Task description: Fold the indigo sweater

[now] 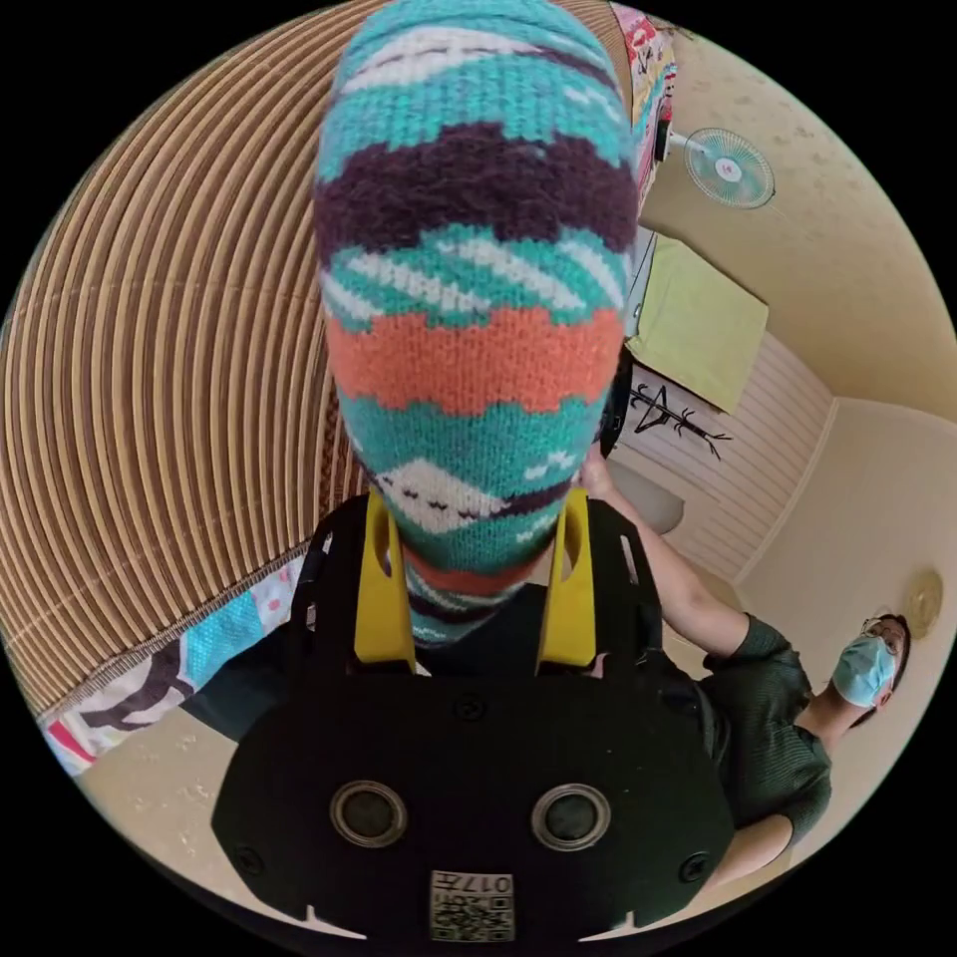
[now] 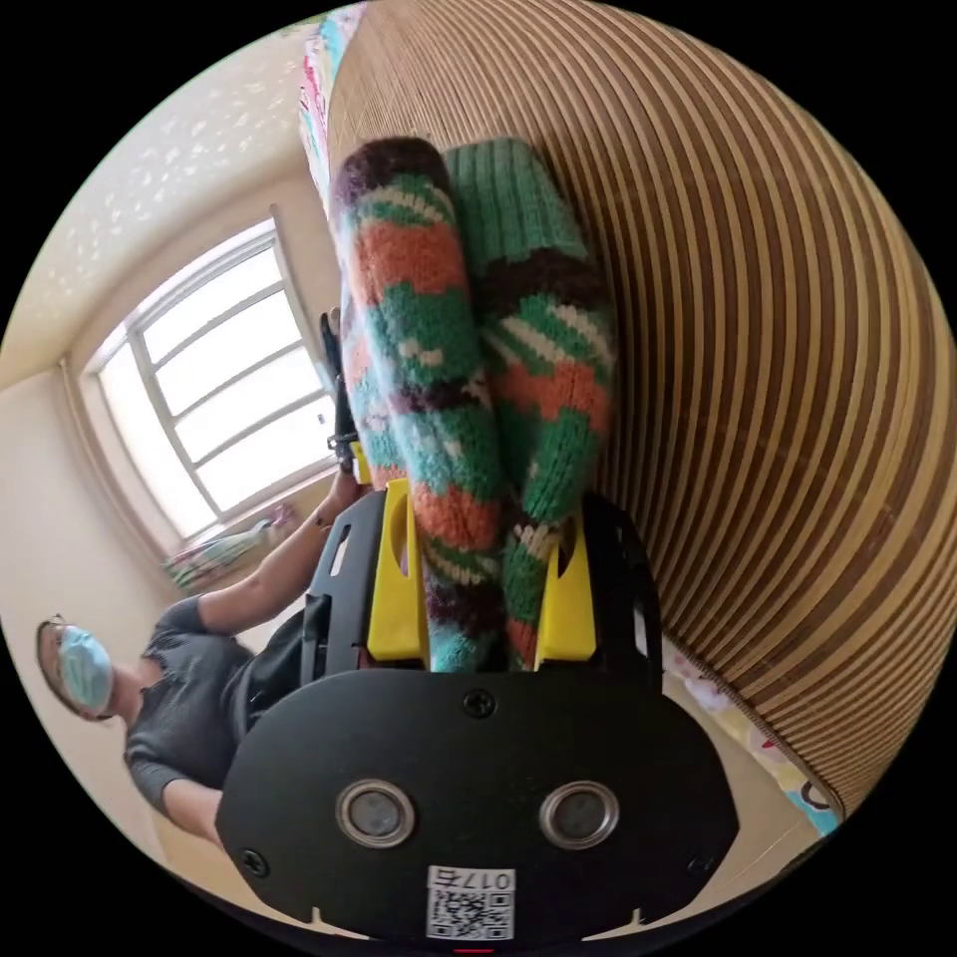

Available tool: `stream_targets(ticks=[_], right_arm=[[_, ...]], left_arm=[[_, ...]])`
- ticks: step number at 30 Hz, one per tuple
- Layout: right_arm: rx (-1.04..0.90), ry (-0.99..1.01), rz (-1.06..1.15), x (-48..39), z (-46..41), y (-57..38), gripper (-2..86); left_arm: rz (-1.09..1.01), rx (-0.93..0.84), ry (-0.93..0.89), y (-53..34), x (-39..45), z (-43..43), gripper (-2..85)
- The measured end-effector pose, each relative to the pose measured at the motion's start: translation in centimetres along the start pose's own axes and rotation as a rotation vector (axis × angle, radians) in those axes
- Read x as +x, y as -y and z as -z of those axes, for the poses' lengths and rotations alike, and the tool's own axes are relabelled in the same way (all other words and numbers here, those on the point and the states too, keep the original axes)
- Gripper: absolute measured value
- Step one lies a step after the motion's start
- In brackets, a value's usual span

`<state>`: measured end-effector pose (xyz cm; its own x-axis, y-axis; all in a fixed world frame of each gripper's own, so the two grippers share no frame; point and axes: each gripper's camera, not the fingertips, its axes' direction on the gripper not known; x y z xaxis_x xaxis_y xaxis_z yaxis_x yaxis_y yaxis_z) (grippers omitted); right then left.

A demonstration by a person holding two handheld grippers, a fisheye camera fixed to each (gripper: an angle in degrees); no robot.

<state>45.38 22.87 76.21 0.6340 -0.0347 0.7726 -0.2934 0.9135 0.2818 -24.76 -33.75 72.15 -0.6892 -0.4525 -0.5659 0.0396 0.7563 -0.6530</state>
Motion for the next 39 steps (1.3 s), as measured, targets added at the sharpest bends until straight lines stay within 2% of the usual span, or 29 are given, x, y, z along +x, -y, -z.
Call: stream_targets(ticks=[3,6,11,16,17,19,20,22,24,25,26,29,31,34,37,39], right_arm=[[-0.050,0.096,0.034,-0.3,-0.5,-1.3,14.5],[0.022,0.129,0.111,-2.7,1.0,-4.2,13.7],[0.158,0.030,0.245,-10.6,7.1,-10.0,13.4],[0.315,-0.250,0.312,-19.0,16.2,-15.1,14.3],[0.336,-0.302,0.293,-19.5,17.0,-15.5,14.5],[0.463,-0.546,0.126,-20.7,19.7,-17.0,14.7],[0.509,-0.609,0.055,-20.8,20.2,-17.4,14.4],[0.708,-0.889,-0.224,-22.0,20.2,-19.0,10.8],[0.839,-1.031,-0.260,-23.9,17.6,-19.2,4.5],[0.869,-1.054,-0.211,-24.6,15.3,-18.2,3.1],[0.867,-1.050,-0.188,-24.7,14.1,-17.2,2.4],[0.676,-1.037,-0.260,-21.7,9.3,-9.5,1.2],[0.502,-1.203,-0.390,-17.4,5.6,-3.5,0.8],[0.409,-1.346,-0.538,-14.0,3.3,-0.4,0.6],[0.492,-1.190,-0.608,-13.9,4.8,-0.9,0.4],[0.487,-1.096,-0.636,-13.9,5.8,-0.9,0.4]], left_arm=[[-0.047,-0.076,0.005,-0.5,2.3,-1.6,20.1],[-0.131,-0.147,0.051,-0.3,6.6,-3.8,19.6],[-0.301,-0.217,0.059,2.1,16.0,-8.3,19.2],[-0.506,-0.166,0.078,6.6,26.3,-14.0,20.2],[-0.519,-0.141,0.101,8.0,28.0,-15.7,20.7],[-0.491,-0.109,0.154,9.9,29.4,-18.6,21.1],[-0.460,-0.143,0.203,11.2,29.5,-20.8,21.2],[-0.406,-0.259,0.300,12.6,28.6,-23.7,18.6],[-0.387,-0.375,0.416,12.5,26.0,-25.3,14.6],[-0.373,-0.384,0.453,12.2,25.1,-25.1,14.1],[-0.332,-0.385,0.508,11.3,23.1,-24.1,13.4],[-0.177,-0.364,0.541,8.1,16.5,-18.5,11.3],[-0.062,-0.322,0.582,5.4,12.4,-13.3,10.1],[0.181,-0.180,0.660,-0.5,6.7,-2.2,10.0],[0.434,0.096,0.623,-8.6,3.7,8.9,9.9],[0.562,0.385,0.474,-15.9,2.7,14.7,9.2]])
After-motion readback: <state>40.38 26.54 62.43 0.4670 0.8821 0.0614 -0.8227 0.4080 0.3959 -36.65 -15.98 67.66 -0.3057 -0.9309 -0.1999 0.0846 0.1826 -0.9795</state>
